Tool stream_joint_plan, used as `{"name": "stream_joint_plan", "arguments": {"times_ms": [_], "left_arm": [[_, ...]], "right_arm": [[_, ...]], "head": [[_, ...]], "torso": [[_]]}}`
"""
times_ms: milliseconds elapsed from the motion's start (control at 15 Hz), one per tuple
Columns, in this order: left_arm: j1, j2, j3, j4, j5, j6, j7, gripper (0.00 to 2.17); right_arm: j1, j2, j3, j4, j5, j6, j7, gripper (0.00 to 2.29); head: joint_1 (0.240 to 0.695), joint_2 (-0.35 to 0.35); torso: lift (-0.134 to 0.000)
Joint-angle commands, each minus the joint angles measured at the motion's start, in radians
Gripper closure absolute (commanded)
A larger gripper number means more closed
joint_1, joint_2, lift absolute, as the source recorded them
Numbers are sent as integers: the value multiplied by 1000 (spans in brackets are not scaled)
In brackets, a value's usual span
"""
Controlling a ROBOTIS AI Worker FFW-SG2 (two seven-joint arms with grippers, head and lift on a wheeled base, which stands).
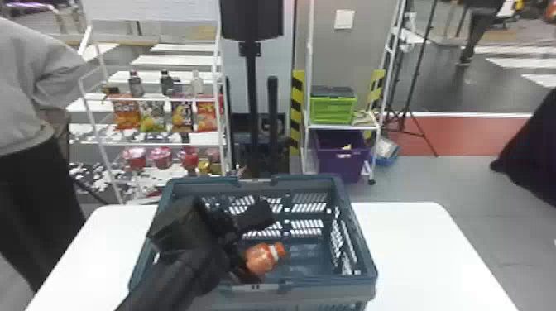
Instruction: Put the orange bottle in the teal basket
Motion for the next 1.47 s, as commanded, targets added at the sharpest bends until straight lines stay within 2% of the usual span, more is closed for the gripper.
{"name": "stream_joint_plan", "arguments": {"times_ms": [0, 267, 467, 667, 867, 1000, 1133, 1267, 1400], "left_arm": [[9, 1, 2, -12, 0, 2, 23, 164], [64, 11, 61, -172, 15, 5, 57, 124], [126, 16, 165, -368, 31, 29, 35, 130], [239, 30, 277, -638, 72, 103, 28, 130], [380, 19, 427, -904, 199, 204, 90, 130], [495, 5, 527, -1054, 325, 226, 160, 130], [604, -28, 630, -1166, 472, 247, 239, 130], [713, -36, 708, -1244, 565, 223, 302, 134], [831, -36, 782, -1296, 658, 103, 339, 137]], "right_arm": [[1, 0, 0, 0, 0, 0, 0, 127], [1, 0, 0, 0, 0, 0, 0, 127], [2, 0, 0, -2, 0, -3, 0, 127], [2, 0, -2, -5, 0, 0, 0, 127], [2, -3, -2, -12, -2, 0, 0, 127], [4, -4, -5, -21, -3, 0, -2, 127], [4, -10, -8, -28, -5, 0, 0, 127], [5, -17, -8, -34, -11, 0, 0, 127], [7, -26, -5, -44, -18, 0, 2, 127]], "head": [[499, 0], [499, 0], [499, 0], [499, 0], [499, 0], [499, 0], [499, 0], [499, 0], [499, 0]], "torso": [[0], [0], [0], [0], [0], [0], [0], [0], [0]]}}
